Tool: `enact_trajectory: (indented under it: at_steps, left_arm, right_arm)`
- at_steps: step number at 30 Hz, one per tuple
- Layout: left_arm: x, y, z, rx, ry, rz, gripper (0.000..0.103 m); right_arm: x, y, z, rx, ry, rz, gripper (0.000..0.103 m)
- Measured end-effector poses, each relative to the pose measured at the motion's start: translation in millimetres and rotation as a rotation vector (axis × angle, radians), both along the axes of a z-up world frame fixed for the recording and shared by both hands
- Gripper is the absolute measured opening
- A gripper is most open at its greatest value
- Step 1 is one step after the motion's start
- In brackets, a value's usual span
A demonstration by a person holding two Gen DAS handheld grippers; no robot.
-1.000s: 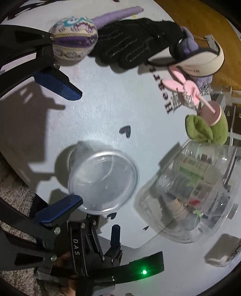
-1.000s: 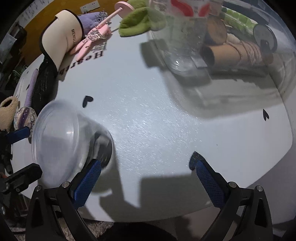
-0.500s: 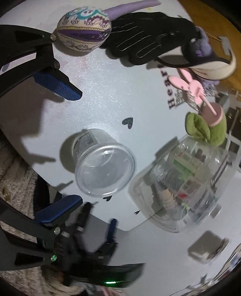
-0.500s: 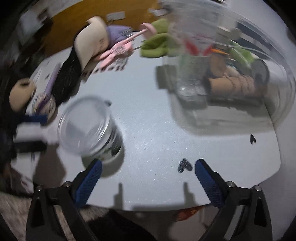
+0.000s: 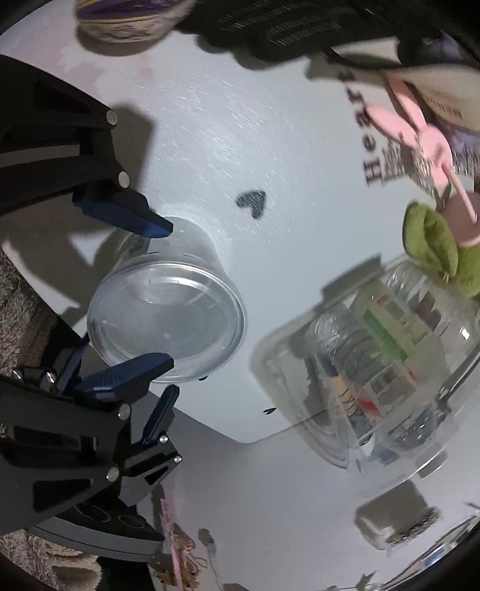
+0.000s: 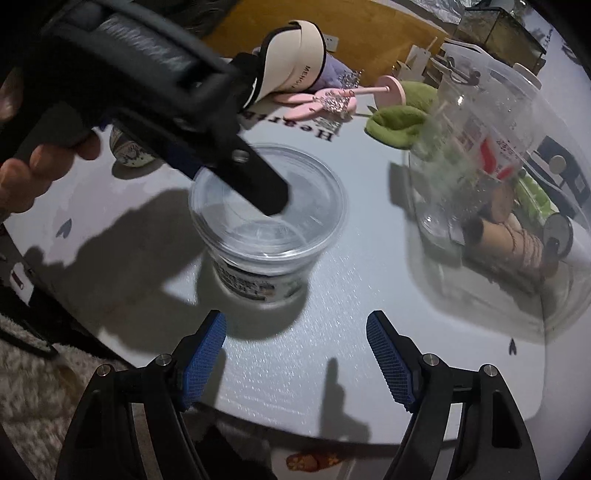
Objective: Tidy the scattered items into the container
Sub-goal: 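Hold the jar with the left gripper while the right gripper closes on its lid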
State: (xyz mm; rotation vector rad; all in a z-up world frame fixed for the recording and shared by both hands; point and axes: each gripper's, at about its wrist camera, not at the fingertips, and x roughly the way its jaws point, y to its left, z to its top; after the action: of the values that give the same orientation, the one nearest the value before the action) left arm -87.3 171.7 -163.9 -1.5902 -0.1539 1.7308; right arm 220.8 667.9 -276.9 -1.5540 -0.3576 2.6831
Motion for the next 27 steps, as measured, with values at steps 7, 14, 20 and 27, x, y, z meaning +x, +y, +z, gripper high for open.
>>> enact_trajectory:
  at_steps: [7,14,20,27]
  left_arm:
    - [-10,24,1,-0.014,-0.008,-0.125,0.062]
    - [-15,36,2,-0.036,-0.008,-0.217,0.061]
    - [-16,39,2,-0.052,-0.012,-0.279,0.061]
    - [-16,47,2,-0.066,-0.025,-0.333,0.061]
  right_arm:
    - [-5,9,0,-0.022,0.1,0.032,0.079]
    - [-13,9,-6,0.012,0.177,0.1,0.079]
    - [-19,10,-6,-0.01,0.21,0.154,0.082]
    - [-29,12,-7,-0.041,0.251,0.209,0.09]
